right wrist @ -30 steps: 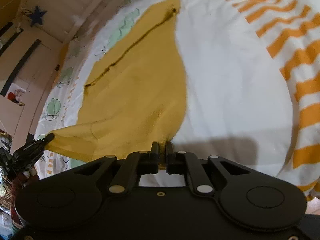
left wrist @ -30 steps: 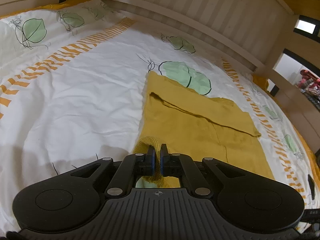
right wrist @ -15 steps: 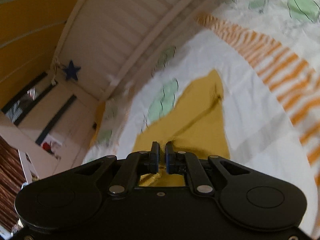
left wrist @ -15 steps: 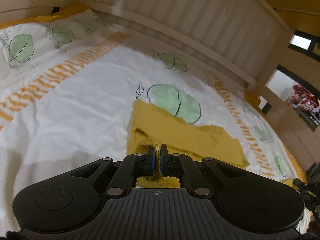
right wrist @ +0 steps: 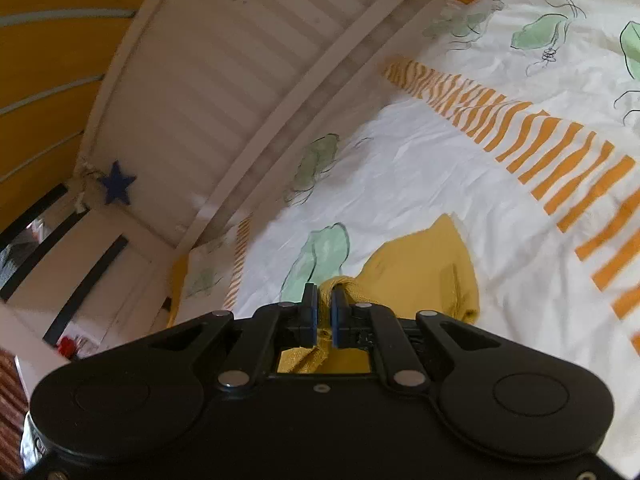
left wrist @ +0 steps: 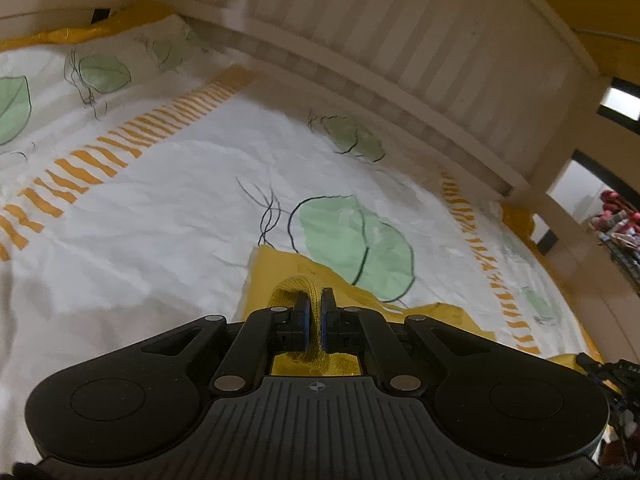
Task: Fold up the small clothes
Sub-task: 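Lift the hem with both tools and fold it over toward the collar, then lower the hem onto the sweater and open both tools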
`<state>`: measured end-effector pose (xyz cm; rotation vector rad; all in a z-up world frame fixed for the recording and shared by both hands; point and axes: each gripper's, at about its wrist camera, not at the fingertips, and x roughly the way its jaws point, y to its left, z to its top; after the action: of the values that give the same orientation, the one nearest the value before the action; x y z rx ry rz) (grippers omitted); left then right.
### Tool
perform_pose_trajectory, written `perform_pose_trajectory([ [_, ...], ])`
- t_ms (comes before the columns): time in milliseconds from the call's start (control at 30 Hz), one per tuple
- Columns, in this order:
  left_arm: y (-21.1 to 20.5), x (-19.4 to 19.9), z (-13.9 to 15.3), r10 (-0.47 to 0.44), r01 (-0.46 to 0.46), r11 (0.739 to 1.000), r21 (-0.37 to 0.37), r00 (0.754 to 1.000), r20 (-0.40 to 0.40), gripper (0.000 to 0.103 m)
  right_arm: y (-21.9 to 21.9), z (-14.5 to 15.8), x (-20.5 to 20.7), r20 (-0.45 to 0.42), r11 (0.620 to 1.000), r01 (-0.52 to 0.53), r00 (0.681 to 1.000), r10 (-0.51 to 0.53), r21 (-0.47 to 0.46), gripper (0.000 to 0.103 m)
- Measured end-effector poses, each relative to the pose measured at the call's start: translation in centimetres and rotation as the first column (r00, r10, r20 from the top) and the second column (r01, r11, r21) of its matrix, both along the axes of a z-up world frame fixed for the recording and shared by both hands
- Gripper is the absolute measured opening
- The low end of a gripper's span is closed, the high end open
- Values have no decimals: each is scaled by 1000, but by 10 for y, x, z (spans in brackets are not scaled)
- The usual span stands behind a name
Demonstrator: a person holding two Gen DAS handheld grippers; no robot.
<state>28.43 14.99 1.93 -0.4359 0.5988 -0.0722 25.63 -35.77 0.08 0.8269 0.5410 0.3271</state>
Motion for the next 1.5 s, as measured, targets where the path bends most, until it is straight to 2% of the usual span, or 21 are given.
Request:
perform_pose_trajectory([
  [400, 4, 71, -52, 35, -36, 999, -10, 993, -112, 5, 7, -41, 69, -100, 996, 79, 991, -84, -46, 15],
  [600, 3, 94, -70, 49, -47, 999, 13, 992, -117, 5, 10, -64, 92, -140, 992, 99, 984, -109, -72, 15],
  [700, 6, 101, -76, 40, -41, 999, -13, 994, -106, 6, 13, -71, 100, -146, 991, 100, 983, -113, -93, 18],
  [733, 8, 102, -78, 25, -28, 999, -26, 995, -96, 8, 14, -72, 103, -141, 989, 103, 983, -117, -103, 22],
  [800, 10, 104, -80, 8, -11, 999, -38, 996, -94, 24, 14, -74, 105, -130, 986, 107, 984, -124, -125, 24],
  [833, 11, 102, -79, 15, -18, 999, -33, 997, -79, 39, 13, -75, 106, -129, 986, 108, 984, -125, -129, 37],
  [867, 12, 101, -78, 26, -27, 999, -18, 998, -57, 47, 13, -76, 107, -127, 985, 115, 983, -132, -132, 56],
  [900, 13, 98, -75, 36, -36, 999, 2, 999, -39, 48, 12, -76, 106, -120, 983, 127, 982, -143, -135, 66],
  [933, 13, 97, -72, 43, -43, 999, 24, 999, -27, 48, 12, -75, 104, -109, 981, 137, 982, -152, -139, 80],
  [1100, 0, 88, -58, 10, -6, 993, 122, 1000, -28, 48, 20, -58, 99, -51, 962, 149, 985, -165, -230, 81],
  [1200, -20, 84, -52, -62, 73, 976, 205, 996, -60, 48, 30, -47, 97, -25, 952, 127, 990, -140, -280, 83],
  [1300, -43, 79, -50, -163, 186, 942, 278, 981, -103, 48, 45, -41, 101, -32, 934, 74, 995, -91, -350, 86],
  [1400, -62, 71, -50, -271, 305, 892, 332, 951, -146, 48, 62, -38, 104, -49, 903, 4, 998, -28, -429, 86],
  [1500, -71, 62, -56, -373, 421, 844, 332, 906, -201, 48, 74, -38, 106, -63, 875, -50, 998, 23, -482, 86],
])
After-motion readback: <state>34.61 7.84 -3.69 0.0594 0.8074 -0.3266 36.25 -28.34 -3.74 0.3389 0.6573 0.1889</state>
